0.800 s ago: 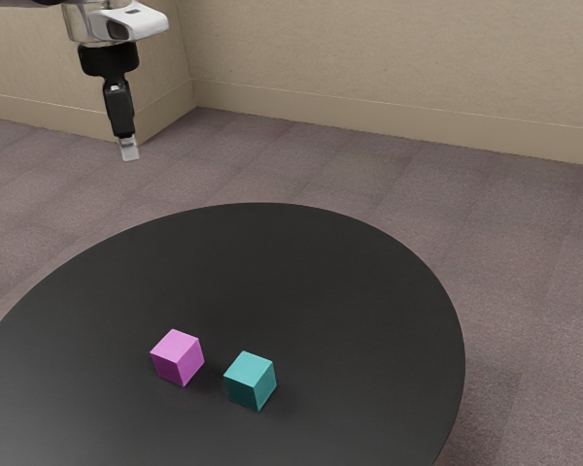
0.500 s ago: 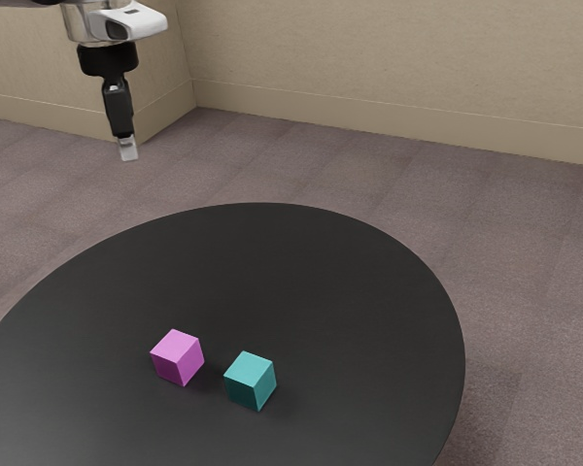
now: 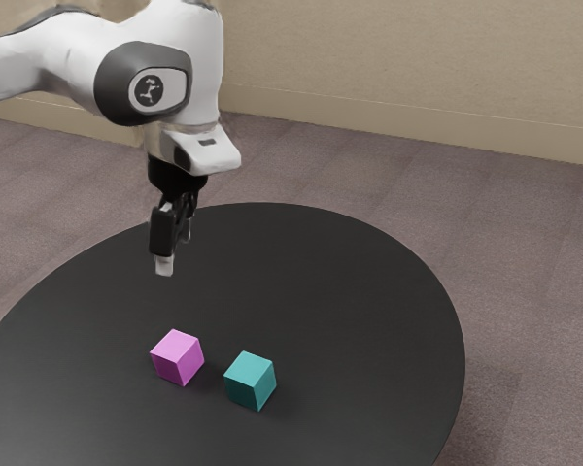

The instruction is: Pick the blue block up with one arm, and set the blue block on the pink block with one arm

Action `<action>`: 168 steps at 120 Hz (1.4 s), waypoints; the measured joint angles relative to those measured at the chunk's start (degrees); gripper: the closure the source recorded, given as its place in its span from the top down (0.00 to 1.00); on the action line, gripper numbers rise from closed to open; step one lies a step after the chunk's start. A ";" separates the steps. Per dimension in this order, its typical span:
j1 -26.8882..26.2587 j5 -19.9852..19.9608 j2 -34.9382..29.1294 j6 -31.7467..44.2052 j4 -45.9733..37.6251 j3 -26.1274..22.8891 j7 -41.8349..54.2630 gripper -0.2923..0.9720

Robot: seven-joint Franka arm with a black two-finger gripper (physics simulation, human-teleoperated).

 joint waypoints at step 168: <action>2.35 -10.54 10.94 58.58 -30.25 -3.72 26.80 0.77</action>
